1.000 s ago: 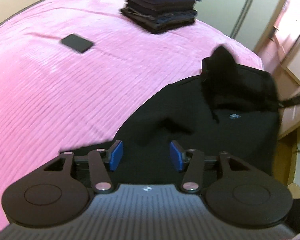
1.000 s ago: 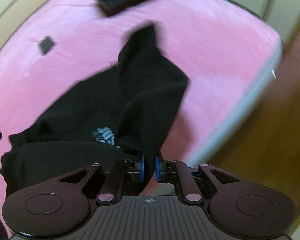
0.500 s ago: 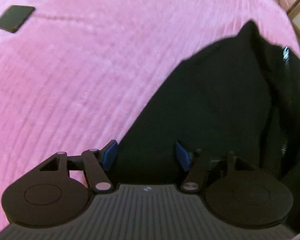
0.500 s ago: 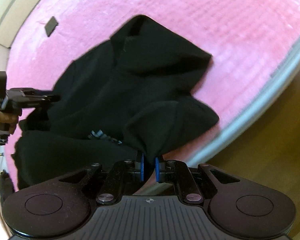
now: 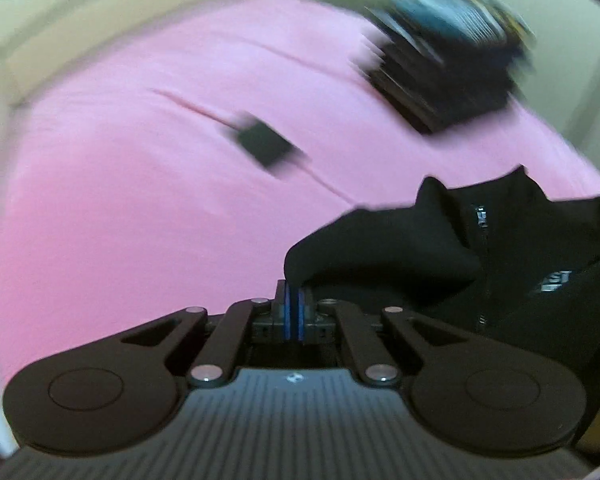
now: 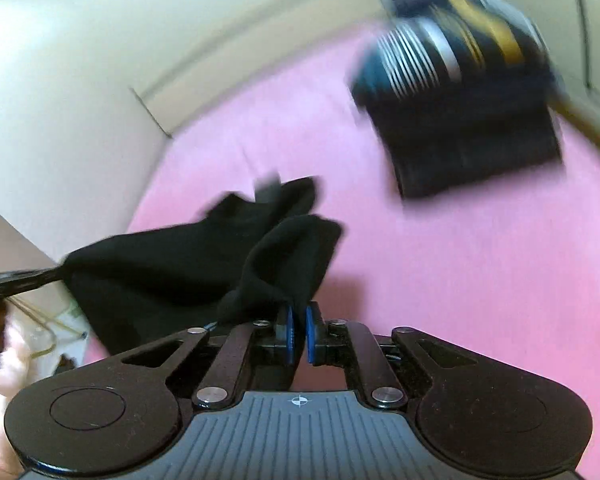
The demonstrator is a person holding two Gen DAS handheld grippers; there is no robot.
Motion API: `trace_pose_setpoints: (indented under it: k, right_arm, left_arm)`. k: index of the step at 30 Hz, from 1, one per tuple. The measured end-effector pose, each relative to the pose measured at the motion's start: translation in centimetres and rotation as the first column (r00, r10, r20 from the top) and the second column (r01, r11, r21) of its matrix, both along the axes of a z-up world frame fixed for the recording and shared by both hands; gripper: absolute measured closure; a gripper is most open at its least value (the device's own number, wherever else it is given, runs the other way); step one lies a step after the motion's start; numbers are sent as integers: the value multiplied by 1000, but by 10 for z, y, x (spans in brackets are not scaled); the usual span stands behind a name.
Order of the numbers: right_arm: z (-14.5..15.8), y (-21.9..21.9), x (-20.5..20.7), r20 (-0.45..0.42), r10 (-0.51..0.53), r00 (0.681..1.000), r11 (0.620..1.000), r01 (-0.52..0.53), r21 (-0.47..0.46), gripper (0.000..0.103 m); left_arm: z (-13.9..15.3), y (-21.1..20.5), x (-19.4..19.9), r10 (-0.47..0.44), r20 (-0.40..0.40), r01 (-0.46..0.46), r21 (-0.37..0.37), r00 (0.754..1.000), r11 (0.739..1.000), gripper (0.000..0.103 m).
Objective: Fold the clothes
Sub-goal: 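Lay the jacket flat on the bed and open both grippers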
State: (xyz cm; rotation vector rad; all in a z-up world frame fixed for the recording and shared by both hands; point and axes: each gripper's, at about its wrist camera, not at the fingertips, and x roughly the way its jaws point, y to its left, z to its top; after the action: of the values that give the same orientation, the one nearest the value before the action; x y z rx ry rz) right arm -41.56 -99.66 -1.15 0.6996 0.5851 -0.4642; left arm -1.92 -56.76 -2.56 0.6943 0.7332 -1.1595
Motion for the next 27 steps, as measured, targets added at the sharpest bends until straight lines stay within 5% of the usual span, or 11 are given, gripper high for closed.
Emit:
trace_pose_setpoints:
  k: [4,8,9,10,11,18,22,27]
  right_arm:
    - [23,-64,59,43,-65,997,984,71,-165,103]
    - [11,-77,113,23,-32,999,987,35,-156,95]
    - [6,-70,122,15,-10,1000,988,12,-152,63]
    - [2,-62,131,7,12,1000,989,-11,-147,16]
    - [-10,-44,135,2,33,999,990,-32,-136,7]
    - [-108,77,154,-78,139,987,974,-121,193,7]
    - [-144,125,163,-102,181,978,939,-141,314,7]
    - [-162,149,178,-125,226,966,925,-173,338,7]
  left_arm:
    - [59,20,45,206,75,-198,-100,976,975,101]
    - [39,7,104,351,105,-345,-69,931,936,89]
    - [26,5,110,364,109,-361,-47,925,931,87]
    - [13,3,117,377,114,-377,-24,919,926,85]
    - [-1,3,121,382,115,-384,-3,917,923,79]
    - [-110,41,52,151,-76,-140,127,986,982,48]
    - [-162,56,6,-17,-1,17,209,1000,978,41]
    - [-183,68,30,-16,-1,16,181,1000,983,33]
